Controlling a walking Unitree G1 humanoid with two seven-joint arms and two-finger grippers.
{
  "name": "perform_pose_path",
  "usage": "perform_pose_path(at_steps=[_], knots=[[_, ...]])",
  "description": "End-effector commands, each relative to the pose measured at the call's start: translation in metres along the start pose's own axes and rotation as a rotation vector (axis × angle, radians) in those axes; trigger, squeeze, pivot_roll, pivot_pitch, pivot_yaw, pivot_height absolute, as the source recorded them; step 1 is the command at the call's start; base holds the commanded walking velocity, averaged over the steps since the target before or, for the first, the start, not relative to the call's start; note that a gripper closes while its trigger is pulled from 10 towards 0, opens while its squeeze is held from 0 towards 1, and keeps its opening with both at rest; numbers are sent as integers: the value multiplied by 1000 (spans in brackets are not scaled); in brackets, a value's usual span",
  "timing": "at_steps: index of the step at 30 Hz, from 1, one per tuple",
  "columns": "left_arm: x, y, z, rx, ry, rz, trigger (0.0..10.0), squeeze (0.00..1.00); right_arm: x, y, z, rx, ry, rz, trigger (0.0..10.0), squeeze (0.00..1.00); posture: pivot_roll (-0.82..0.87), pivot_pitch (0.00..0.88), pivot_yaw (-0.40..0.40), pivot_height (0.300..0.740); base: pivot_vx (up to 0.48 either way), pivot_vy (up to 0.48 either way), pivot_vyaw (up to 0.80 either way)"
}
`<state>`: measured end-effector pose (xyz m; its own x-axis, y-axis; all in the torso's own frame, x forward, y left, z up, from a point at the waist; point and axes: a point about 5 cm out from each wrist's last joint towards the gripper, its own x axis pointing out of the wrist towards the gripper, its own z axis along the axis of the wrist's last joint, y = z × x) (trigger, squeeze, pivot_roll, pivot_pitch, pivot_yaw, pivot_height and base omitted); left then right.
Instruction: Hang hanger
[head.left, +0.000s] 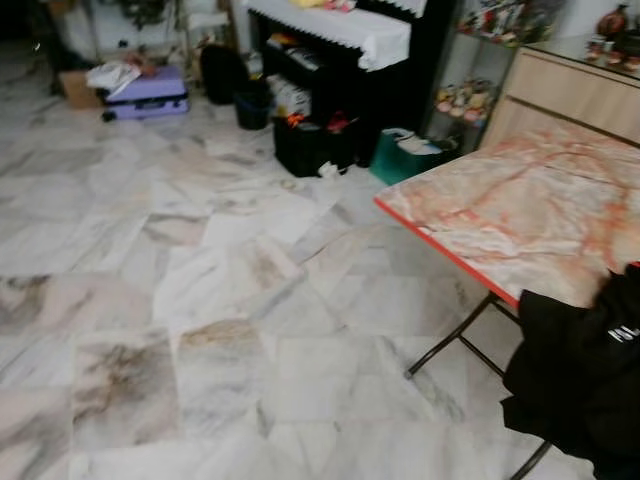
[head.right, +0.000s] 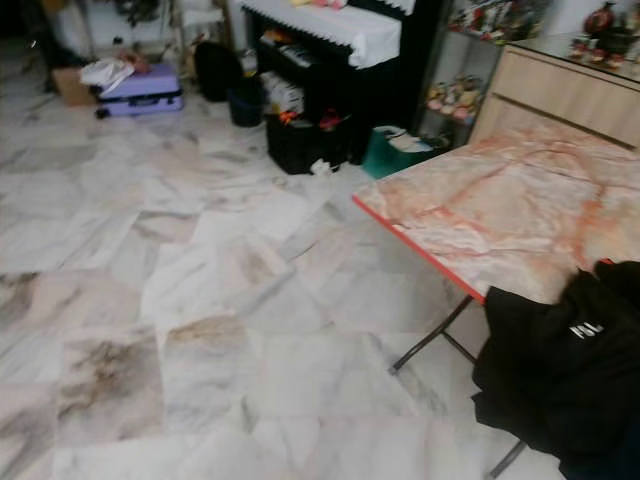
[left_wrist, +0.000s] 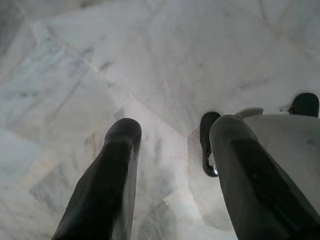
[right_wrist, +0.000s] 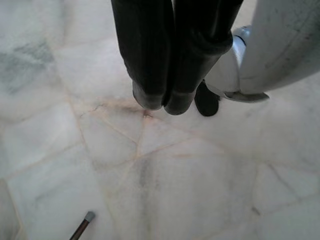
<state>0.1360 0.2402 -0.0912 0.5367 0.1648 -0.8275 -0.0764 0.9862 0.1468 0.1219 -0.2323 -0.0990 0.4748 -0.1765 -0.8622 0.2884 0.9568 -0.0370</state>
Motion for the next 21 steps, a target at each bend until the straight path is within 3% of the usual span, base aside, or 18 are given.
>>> perform_pose_path(at_steps=[1, 8, 12, 21], knots=[[6, 17, 25, -23, 28, 73, 10000, 0, 8, 52, 38, -82, -26, 147, 10000, 0, 192, 0, 11, 740, 0, 0, -688], [8, 5, 33, -49, 6, 0, 10000, 0, 8, 33, 34, -70, -3, 104, 10000, 0, 254, 0, -22, 740, 0, 0, -688], [8, 11, 38, -104, -18, 31, 10000, 0, 8, 33, 34, -77, 4, 104, 10000, 0, 236, 0, -24, 740, 0, 0, -688], [9, 9, 38, -103, -9, 33, 10000, 0, 8, 21, 36, -70, 1, 85, 10000, 0, 221, 0, -15, 740, 0, 0, -688]])
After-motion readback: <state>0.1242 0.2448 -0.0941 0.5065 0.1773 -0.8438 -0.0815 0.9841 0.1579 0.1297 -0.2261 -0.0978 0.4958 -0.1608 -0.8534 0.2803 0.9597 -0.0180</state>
